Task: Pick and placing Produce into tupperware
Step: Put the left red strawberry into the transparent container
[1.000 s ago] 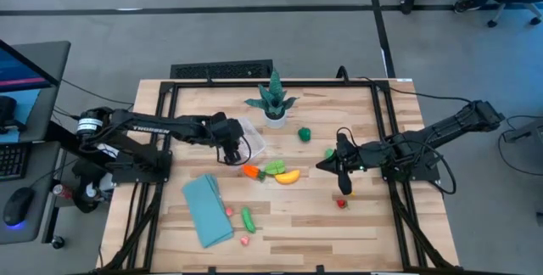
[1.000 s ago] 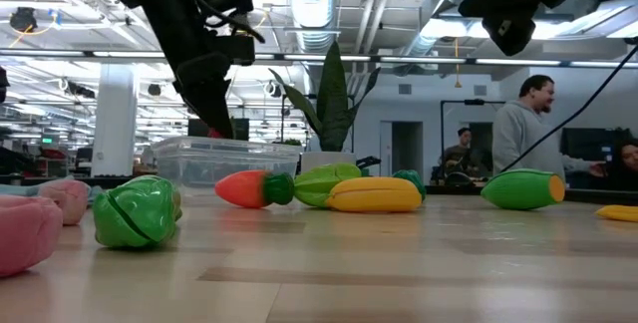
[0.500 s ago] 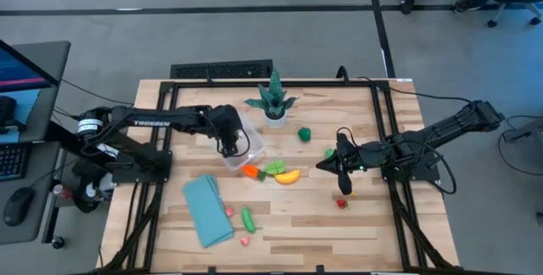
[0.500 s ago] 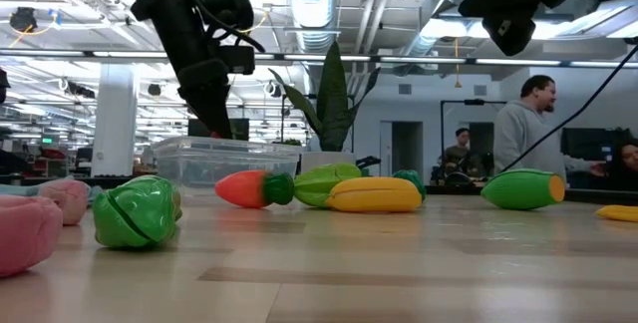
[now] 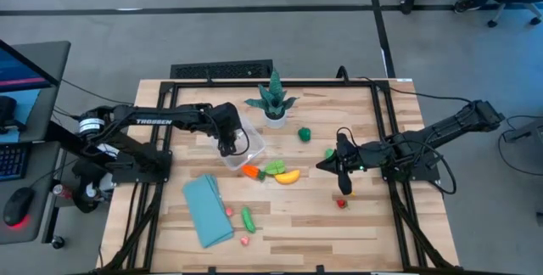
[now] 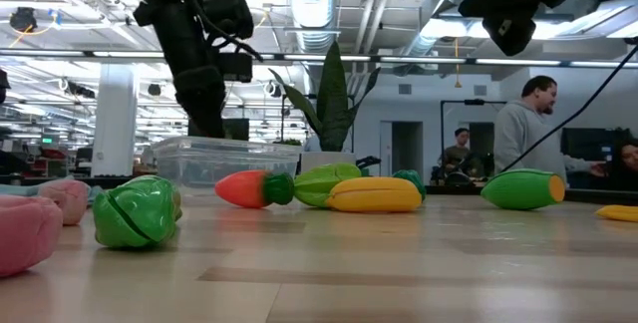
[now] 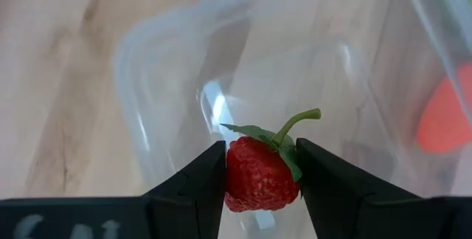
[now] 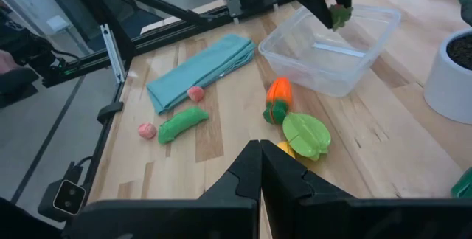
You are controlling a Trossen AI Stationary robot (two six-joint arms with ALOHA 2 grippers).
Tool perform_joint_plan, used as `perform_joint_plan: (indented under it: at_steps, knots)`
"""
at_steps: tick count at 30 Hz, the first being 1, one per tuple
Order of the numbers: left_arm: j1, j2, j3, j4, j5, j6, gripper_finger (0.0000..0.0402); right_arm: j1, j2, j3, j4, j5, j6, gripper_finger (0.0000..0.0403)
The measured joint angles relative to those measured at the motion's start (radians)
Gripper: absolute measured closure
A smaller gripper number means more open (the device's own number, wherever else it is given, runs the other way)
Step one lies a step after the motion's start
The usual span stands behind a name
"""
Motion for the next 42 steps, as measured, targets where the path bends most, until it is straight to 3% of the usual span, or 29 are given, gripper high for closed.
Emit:
perform_joint_plan:
  at_steps: [11, 42]
  knots:
    - [-0.012, 0.051, 0.0, 0.02, 0.0, 0.004, 0.0257, 0.0, 0.0, 0.0, 0.0, 0.0, 0.0, 0.0403]
    - [-0.012, 0.05, 0.0, 0.03, -0.024, -0.011, 0.0257, 0.0, 0.0, 0.0, 0.0, 0.0, 0.0, 0.0403]
